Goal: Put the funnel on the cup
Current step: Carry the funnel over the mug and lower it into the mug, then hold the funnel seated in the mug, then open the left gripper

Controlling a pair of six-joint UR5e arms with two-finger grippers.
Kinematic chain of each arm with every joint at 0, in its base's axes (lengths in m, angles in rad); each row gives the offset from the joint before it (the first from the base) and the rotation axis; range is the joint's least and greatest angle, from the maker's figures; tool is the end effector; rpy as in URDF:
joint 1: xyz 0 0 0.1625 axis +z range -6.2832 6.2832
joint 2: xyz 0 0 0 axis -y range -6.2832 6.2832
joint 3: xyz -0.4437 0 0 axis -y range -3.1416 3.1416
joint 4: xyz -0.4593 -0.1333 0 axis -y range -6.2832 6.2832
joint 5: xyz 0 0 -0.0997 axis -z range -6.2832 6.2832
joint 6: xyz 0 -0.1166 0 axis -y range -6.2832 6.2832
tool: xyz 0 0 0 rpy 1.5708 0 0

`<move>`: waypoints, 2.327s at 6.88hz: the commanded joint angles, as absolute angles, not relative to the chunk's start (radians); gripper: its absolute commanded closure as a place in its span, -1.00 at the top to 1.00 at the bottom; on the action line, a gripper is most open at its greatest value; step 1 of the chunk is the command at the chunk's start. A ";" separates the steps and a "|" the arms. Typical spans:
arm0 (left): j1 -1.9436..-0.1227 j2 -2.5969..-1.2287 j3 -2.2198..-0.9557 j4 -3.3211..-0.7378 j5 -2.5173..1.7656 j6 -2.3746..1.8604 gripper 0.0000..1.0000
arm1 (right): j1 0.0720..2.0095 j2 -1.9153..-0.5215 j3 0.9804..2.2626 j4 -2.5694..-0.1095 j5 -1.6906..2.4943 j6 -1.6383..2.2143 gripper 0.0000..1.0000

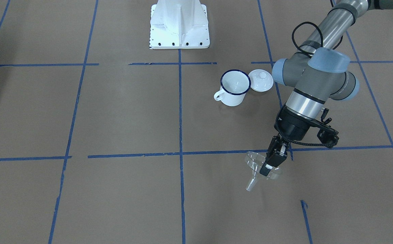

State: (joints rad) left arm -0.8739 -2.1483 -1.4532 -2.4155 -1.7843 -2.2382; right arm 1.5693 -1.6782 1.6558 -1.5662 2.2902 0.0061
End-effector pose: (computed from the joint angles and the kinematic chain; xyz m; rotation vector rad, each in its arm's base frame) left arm 0.4238 -0.6755 0.2642 -0.0508 1.4051 -1.1628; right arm 0.0557 -0.5098 0.7034 -0.0198 -0.7193 0.0108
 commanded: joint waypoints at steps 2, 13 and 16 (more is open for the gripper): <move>-0.871 -2.158 -1.746 -1.786 -1.960 -2.232 -1.00 | 1.569 -1.678 1.655 -1.566 2.290 0.006 1.00; -0.658 -2.212 -1.895 -1.183 -2.089 -2.235 -1.00 | 1.569 -1.678 1.657 -1.566 2.290 0.006 1.00; -0.653 -2.197 -1.878 -1.232 -2.054 -2.192 -1.00 | 1.569 -1.678 1.657 -1.566 2.290 0.006 1.00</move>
